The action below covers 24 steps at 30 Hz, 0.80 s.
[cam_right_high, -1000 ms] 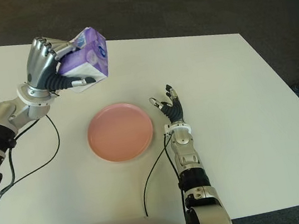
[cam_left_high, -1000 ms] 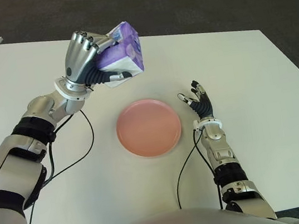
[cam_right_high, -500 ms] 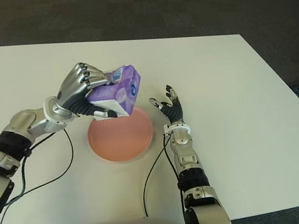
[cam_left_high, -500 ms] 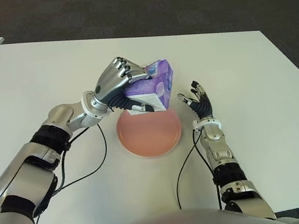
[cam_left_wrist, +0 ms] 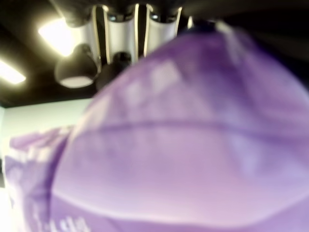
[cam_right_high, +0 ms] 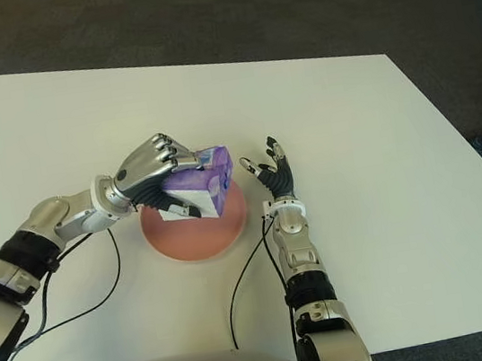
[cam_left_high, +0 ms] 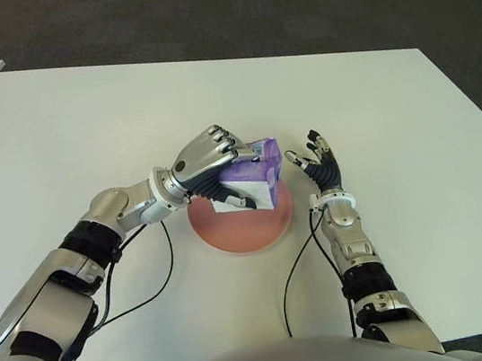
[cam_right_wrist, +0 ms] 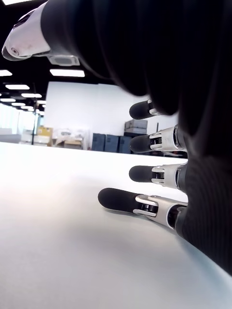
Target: Put the tissue paper into the plate.
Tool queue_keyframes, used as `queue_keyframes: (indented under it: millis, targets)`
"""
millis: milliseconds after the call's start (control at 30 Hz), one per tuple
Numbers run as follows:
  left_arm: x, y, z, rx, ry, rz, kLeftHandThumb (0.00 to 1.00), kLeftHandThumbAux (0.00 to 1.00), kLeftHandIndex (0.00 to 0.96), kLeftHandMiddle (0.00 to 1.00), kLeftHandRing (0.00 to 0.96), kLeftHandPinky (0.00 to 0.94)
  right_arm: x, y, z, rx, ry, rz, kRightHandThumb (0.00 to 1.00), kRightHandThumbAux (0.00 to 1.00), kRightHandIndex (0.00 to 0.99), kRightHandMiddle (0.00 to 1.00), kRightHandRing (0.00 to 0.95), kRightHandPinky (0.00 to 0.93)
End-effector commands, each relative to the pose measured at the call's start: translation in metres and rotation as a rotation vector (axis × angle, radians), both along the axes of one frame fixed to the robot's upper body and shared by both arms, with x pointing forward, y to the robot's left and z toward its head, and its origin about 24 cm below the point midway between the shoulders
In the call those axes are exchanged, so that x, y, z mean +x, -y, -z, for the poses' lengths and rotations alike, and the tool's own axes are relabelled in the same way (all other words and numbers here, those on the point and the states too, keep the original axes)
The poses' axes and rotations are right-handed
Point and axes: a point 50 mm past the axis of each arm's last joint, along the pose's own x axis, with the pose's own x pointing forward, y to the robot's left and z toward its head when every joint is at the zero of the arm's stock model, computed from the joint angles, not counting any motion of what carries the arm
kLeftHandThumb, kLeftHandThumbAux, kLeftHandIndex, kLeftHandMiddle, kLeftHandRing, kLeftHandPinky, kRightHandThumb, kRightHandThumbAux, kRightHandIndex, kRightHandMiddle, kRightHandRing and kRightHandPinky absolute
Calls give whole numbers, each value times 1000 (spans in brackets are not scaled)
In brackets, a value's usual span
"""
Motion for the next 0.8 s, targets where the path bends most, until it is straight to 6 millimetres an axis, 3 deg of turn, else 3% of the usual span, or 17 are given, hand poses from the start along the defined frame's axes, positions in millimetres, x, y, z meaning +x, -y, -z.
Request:
queue_keyframes:
  millis: [33,600,800]
  targets:
    - [2,1,10,17,-38,-52,729,698,443,831,835,838,-20,-2,33,19,-166,10,167,674,80,68,63,98]
    - [-2,4,21,131,-152,-112,742,696,443,832,843,854,-19,-2,33,20,-170,2,184,688,80,62,57,107]
    - [-8,6,39,163,-144,-122,740,696,444,814,821,783,-19,-1,33,28,-169,1,184,709,73,60,58,113]
